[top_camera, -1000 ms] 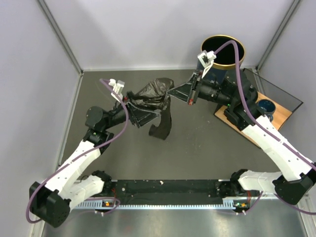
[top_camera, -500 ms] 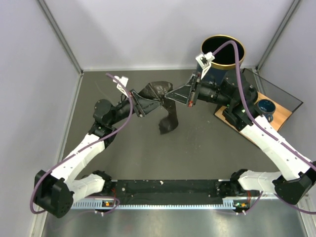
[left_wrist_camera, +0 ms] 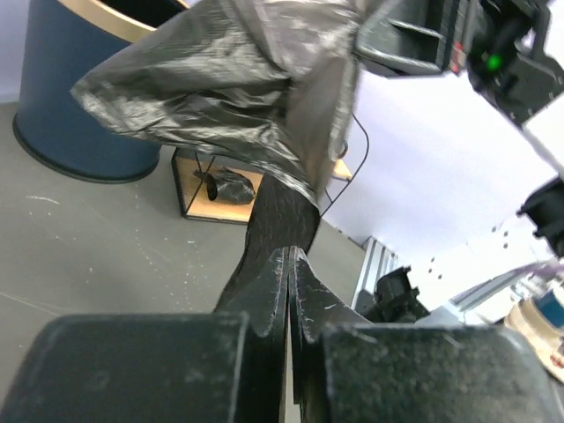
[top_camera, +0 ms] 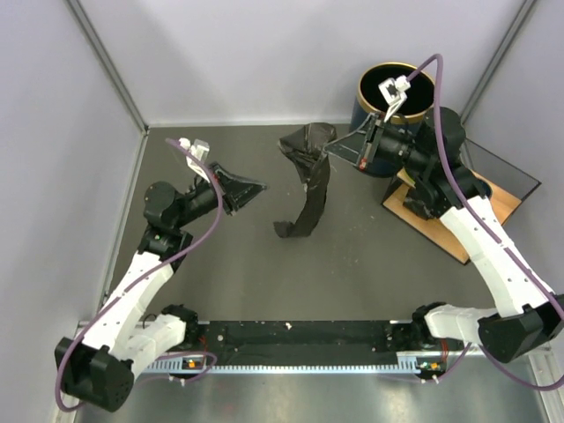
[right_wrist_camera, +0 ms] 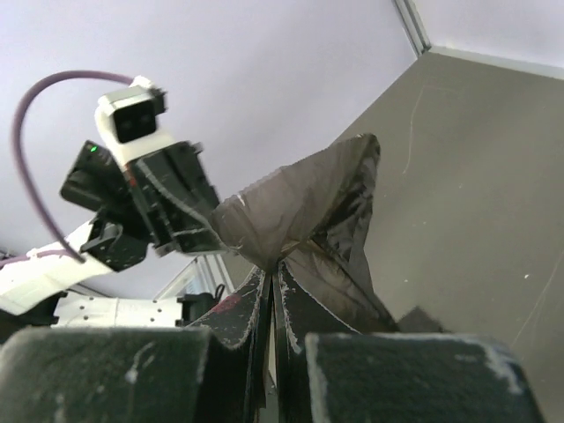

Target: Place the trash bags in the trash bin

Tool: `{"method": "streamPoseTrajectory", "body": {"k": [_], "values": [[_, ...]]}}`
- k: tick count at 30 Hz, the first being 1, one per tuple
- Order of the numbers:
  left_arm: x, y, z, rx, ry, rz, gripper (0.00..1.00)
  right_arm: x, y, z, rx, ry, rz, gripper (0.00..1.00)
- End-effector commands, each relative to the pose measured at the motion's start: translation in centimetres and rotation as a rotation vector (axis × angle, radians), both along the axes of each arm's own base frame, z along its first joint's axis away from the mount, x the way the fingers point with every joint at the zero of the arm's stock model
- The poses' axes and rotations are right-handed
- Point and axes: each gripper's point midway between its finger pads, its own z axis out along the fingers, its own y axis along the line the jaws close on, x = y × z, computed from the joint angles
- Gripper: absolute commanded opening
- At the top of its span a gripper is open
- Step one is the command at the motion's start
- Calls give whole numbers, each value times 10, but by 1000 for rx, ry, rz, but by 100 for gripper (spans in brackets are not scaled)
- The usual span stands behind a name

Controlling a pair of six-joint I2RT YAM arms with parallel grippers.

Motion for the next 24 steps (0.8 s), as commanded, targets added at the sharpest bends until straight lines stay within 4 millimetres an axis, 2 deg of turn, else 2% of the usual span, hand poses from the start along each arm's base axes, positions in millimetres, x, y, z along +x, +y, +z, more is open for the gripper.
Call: {"method": "streamPoseTrajectory", "body": {"k": [1,2,3,4,5,6,7,9,14,20,24], "values": [[-20,1,8,104,-163,-55,0,3,0,12,-8,-46,46,0],[-22,0,8,92,-137,-66,2,1,3,19,19,-69,68,0],[-23,-3,2,77,-98,-86,14,-1,4,24,51,-55,78,0],[-28,-9,2,33,-29,-114,49,-2,7,23,65,-49,91,0],[-28,-12,1,10,-8,-113,60,-6,9,30,88,-81,116,0],[-25,-15,0,-5,11,-99,77,-9,11,30,98,-63,132,0],[-23,-20,3,-24,23,-85,82,-15,16,29,100,-56,159,0],[-16,-26,7,-56,27,-91,87,-22,20,31,113,-63,184,0],[11,-35,10,-125,119,-63,89,-49,34,30,118,-59,258,0],[21,-38,23,-168,127,-57,87,-59,44,28,123,-63,293,0],[19,-49,15,-154,150,-70,84,-58,55,36,149,-77,303,0]]}}
